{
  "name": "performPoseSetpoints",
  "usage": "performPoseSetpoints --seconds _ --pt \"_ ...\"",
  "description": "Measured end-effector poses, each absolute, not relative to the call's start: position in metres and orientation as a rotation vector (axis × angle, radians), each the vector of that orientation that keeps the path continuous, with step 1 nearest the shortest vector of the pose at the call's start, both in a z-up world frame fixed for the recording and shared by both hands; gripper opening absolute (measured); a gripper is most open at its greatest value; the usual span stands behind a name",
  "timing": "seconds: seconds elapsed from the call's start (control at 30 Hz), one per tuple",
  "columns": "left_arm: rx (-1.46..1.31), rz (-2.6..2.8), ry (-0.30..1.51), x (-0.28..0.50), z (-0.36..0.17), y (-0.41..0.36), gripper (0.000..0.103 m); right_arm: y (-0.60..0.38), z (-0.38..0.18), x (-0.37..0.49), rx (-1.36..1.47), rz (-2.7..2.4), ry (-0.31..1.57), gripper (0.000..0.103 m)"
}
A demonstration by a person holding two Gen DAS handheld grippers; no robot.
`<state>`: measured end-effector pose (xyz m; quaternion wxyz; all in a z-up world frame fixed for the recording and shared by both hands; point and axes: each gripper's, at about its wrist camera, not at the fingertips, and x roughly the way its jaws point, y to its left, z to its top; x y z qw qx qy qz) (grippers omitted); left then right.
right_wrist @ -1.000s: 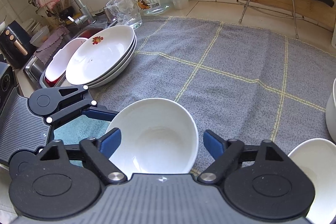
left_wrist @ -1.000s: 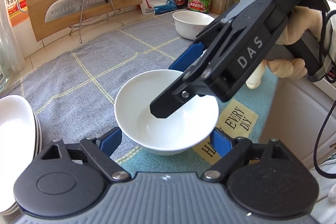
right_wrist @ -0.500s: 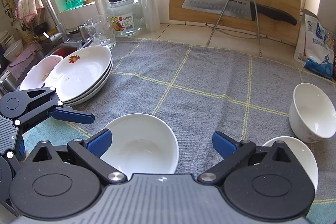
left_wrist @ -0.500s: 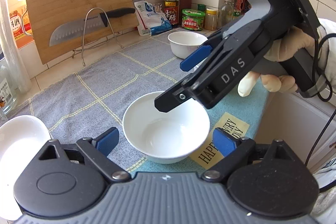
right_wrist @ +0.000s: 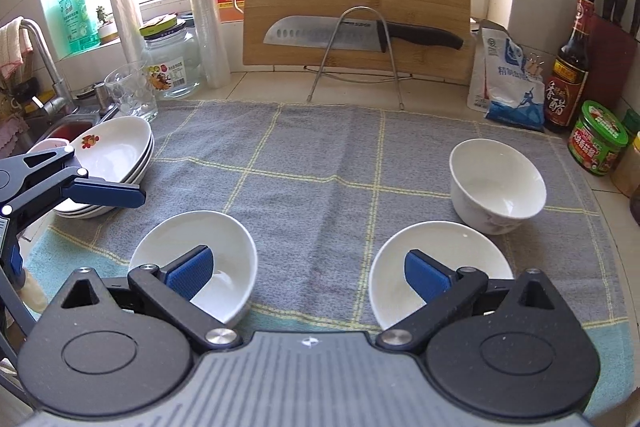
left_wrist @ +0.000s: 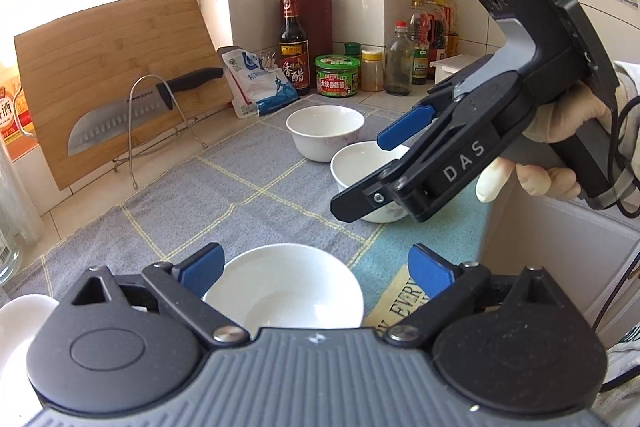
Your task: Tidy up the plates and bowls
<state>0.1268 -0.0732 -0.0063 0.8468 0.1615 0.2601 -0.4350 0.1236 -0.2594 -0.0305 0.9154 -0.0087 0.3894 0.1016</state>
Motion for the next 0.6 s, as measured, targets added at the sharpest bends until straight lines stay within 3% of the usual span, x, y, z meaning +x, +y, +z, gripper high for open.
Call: performPoseSetpoints --seconds 0.6 --pt "0.331 -0.798 0.633 0.133 -0.039 -0.183 0.098 -0.369 -0.054 0.138 -0.020 0.323 0.847 0.103"
